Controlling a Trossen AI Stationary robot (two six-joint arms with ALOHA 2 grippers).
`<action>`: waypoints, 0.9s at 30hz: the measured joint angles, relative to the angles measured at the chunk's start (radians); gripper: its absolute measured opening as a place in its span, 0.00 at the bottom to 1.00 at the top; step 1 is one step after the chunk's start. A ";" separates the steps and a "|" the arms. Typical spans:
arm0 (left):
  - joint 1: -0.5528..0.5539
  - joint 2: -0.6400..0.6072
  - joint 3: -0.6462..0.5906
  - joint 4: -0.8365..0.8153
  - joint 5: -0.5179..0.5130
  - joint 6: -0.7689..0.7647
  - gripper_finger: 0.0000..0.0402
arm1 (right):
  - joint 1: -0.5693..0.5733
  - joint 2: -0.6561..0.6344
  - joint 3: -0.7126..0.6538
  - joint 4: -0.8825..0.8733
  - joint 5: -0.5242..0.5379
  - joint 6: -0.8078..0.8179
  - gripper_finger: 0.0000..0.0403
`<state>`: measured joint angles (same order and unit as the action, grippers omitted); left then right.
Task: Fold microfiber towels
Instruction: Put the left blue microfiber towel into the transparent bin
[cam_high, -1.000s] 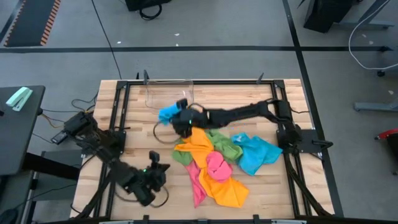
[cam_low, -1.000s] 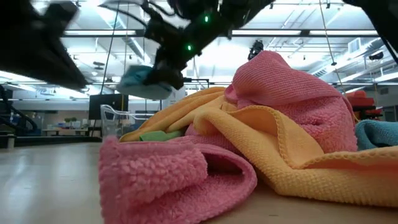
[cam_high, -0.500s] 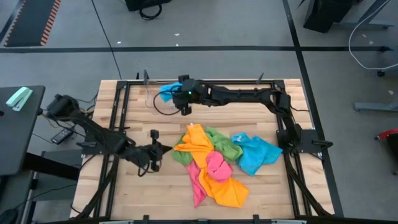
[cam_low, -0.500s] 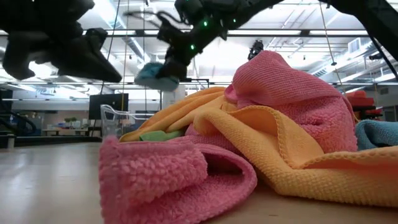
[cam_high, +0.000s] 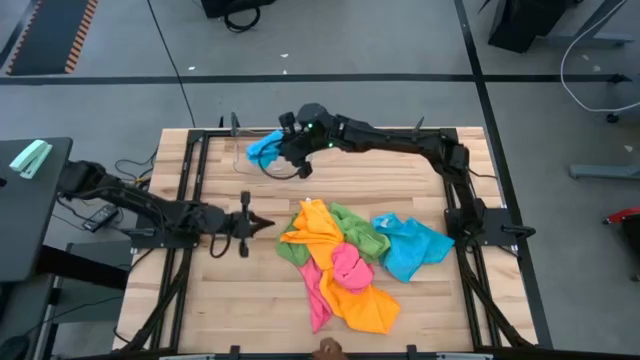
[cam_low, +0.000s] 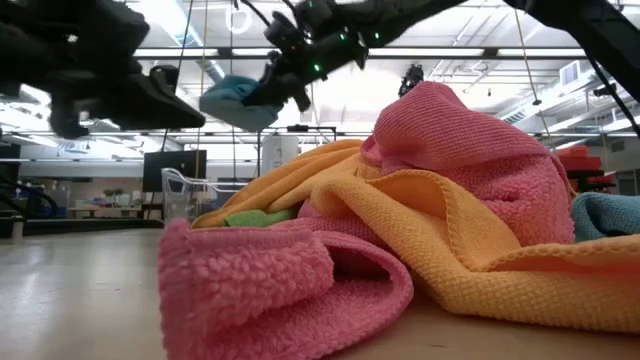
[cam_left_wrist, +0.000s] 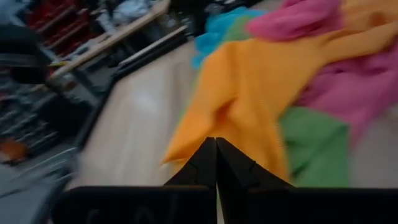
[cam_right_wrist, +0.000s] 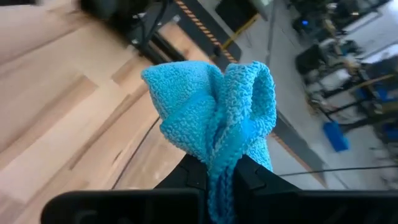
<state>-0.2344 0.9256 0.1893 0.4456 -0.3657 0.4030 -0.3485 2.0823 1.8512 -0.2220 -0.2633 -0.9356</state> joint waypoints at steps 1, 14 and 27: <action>0.026 -0.008 -0.001 -0.002 0.001 0.012 0.02 | -0.018 0.001 -0.009 0.001 -0.031 -0.008 0.08; 0.324 -0.026 0.058 0.038 0.256 0.039 0.11 | -0.088 0.148 -0.066 0.132 -0.166 -0.463 0.07; 0.388 -0.025 0.151 -0.088 -0.028 -0.041 0.05 | -0.093 0.119 -0.061 0.098 -0.156 -0.558 0.07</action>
<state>0.1539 0.9005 0.3402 0.3579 -0.3941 0.3615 -0.4416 2.2008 1.7897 -0.1244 -0.4193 -1.4938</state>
